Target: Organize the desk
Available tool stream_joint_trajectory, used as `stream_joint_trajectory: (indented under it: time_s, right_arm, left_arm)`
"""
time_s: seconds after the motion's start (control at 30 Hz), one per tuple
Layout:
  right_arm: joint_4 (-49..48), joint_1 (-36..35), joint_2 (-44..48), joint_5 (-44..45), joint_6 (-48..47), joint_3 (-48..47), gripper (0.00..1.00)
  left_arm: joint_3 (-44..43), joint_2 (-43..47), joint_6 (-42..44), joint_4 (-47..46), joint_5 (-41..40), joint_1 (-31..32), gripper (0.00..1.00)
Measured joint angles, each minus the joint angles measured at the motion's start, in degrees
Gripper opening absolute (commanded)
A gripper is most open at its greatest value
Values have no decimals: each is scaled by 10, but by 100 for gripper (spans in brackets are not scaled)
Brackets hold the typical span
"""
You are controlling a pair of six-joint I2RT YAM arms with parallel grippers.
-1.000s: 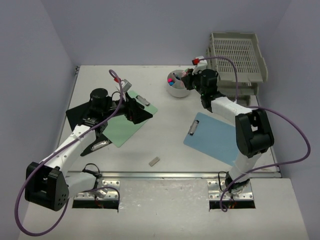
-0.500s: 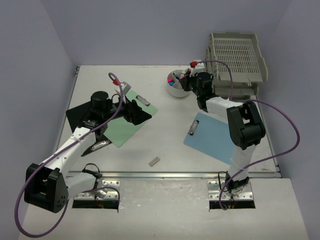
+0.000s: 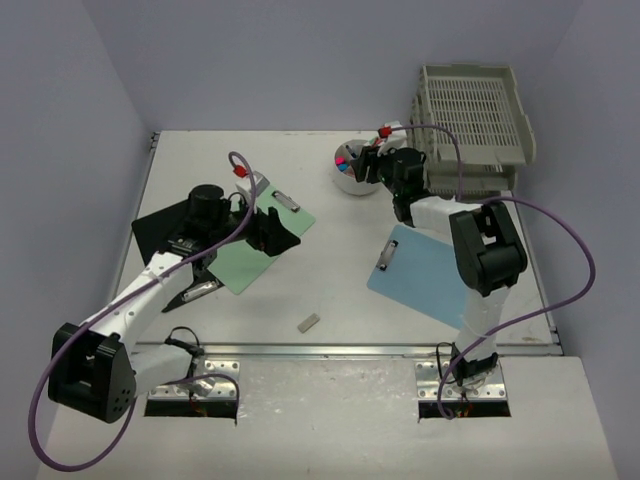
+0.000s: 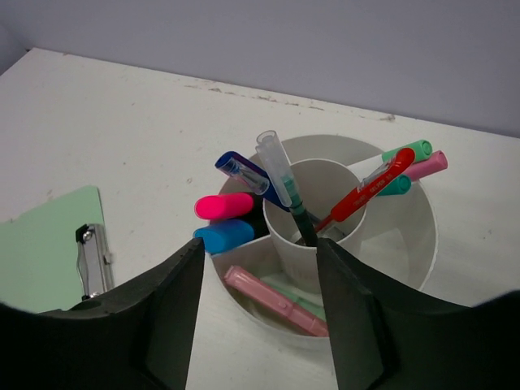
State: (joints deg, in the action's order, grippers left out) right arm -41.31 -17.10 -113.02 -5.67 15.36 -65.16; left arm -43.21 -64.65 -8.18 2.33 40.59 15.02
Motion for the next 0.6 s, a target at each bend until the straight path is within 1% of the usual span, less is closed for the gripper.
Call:
stream_joint_trajectory:
  time_s: [0.07,0.13,0.3,0.37,0.47,0.6]
  right_arm:
    - [10,0,8,-6,1,6,60]
    - [24,0,21,-11,1,12,60]
    - [108,0,101,-34,-16,17,66]
    - [154,0,144,-42,-29,17,68]
    - [236,0,206,-47,-46,14,69]
    - [321,4,264,-46,-52,22,69]
  left_arm:
    - [-11,-7,38,38,-25,30,76]
    - [-22,-14,73,69,-50,75,74]
    - [-37,-42,130,145,-141,246,71]
    - [-40,-67,145,172,-162,295,70]
    - [-52,-127,160,212,-198,336,68]
    - [-83,-209,172,256,-233,367,66]
